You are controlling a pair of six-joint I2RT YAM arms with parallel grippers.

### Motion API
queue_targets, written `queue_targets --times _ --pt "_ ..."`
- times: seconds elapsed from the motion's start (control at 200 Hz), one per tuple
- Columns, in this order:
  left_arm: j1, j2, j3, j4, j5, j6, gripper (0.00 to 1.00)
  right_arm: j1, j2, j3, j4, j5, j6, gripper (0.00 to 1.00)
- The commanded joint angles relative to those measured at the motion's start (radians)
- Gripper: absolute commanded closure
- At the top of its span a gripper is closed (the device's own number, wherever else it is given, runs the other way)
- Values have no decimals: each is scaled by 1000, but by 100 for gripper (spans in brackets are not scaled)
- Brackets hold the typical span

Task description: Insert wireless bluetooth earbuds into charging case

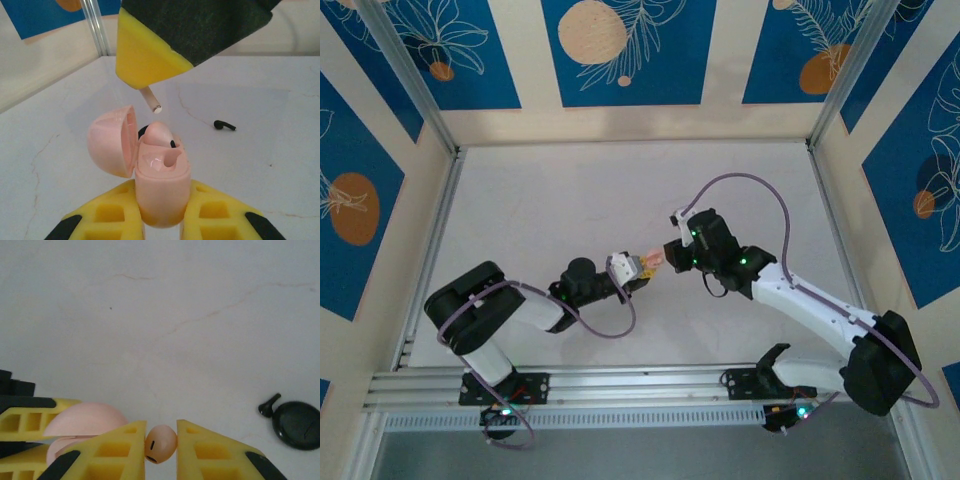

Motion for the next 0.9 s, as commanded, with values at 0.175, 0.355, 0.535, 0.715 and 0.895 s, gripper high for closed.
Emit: queue_targets --times 0.175,0.355,0.535,0.715,0.895 --pt "9 8 22 65 40 -30 85 74 -48 -27 89 13 -125 82" --pt "10 6 20 69 36 -35 85 100 -46 -27 89 25 -152 82" --pt "9 0 17 79 28 -41 85 110 -46 -26 63 65 -163 82" --pt "10 0 14 109 25 -55 85 127 -32 -18 42 117 -183 82" --pt "10 2 15 122 20 -64 85 142 -30 -18 49 117 -193 82"
